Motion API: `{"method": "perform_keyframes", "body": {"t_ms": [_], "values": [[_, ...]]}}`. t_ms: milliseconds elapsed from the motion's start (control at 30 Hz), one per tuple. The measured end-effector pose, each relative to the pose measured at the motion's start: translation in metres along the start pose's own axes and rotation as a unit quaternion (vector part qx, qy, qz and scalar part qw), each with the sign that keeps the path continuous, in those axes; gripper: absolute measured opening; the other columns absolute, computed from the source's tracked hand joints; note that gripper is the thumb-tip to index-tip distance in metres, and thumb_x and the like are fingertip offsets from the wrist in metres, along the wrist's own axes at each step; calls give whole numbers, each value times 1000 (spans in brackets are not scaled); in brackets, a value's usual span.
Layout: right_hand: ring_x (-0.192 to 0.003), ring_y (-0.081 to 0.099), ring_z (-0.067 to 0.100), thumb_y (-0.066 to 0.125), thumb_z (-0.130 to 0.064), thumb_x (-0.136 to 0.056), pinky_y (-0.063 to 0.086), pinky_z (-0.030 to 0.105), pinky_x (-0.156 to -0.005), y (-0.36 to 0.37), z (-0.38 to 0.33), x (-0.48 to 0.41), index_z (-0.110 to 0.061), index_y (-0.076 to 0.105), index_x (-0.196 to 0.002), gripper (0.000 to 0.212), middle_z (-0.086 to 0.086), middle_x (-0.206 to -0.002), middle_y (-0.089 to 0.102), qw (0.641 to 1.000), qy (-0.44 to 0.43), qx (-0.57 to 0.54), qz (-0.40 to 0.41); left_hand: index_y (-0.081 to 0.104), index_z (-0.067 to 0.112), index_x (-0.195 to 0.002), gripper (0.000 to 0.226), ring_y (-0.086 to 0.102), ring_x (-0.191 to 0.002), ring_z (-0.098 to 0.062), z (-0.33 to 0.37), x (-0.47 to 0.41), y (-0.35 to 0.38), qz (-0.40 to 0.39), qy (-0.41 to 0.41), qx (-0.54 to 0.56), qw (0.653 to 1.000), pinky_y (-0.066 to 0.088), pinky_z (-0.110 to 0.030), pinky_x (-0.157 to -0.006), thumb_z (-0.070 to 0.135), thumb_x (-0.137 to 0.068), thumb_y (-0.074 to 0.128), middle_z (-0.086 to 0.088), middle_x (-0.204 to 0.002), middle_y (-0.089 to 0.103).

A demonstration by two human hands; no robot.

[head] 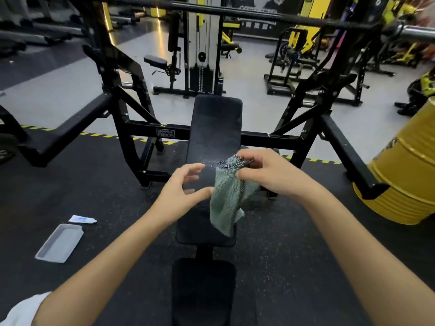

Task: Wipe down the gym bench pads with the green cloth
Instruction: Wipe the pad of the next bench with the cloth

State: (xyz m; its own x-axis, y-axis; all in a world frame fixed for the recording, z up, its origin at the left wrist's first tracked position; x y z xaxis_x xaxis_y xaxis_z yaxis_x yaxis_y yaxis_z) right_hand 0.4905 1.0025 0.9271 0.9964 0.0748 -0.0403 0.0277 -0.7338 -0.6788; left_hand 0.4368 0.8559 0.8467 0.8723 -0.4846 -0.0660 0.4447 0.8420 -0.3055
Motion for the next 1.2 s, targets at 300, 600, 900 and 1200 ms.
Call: {"method": "perform_keyframes", "body": {"t_ms": [300, 600, 900, 1200], "values": [[-79, 52, 22, 48, -11, -90, 44, 42, -80, -24, -27, 2, -10, 65, -94, 18, 21, -95, 62, 998, -24, 4, -50, 66, 14, -86, 33, 54, -94, -26, 13, -11, 26, -113, -47, 205, 971, 41, -40, -95, 34, -66, 83, -14, -99, 57], [-81, 54, 11, 48, -5, -94, 41, 28, -80, -49, -25, 4, -7, 65, -96, 17, 10, -86, 64, 998, -6, -64, -17, 51, 0, -121, 59, 69, -95, -28, 57, -14, 34, -89, 20, 191, 977, 56, -44, -87, 50, -92, 41, -12, -107, 70], [-80, 61, 9, 45, 0, -96, 48, 22, -77, -51, -15, -14, -14, 65, -87, 26, -4, -81, 67, 987, -6, -160, -18, 73, 5, -106, 37, 63, -112, -38, 16, 7, 77, -245, -55, 185, 950, 46, -50, -99, 28, -77, 79, -16, -116, 70], [-84, 67, 10, 46, -3, -97, 52, 20, -76, -55, -14, -22, -11, 68, -103, 24, -3, -93, 72, 995, -37, -91, -19, 68, 7, -108, 31, 69, -97, -23, -2, 13, 88, -138, -113, 283, 942, 58, -33, -77, 30, -88, 65, -12, -109, 72]]}}
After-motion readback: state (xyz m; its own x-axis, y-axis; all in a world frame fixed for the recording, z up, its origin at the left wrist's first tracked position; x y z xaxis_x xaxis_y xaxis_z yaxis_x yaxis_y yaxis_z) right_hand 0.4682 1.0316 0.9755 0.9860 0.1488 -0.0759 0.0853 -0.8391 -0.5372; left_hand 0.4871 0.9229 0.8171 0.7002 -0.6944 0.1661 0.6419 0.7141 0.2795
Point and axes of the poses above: each hand's wrist, its own x-axis away from the middle knuckle, its own y-axis out of the palm, z = x × y, the point moved 10 cm from there along -x, towards the middle knuckle
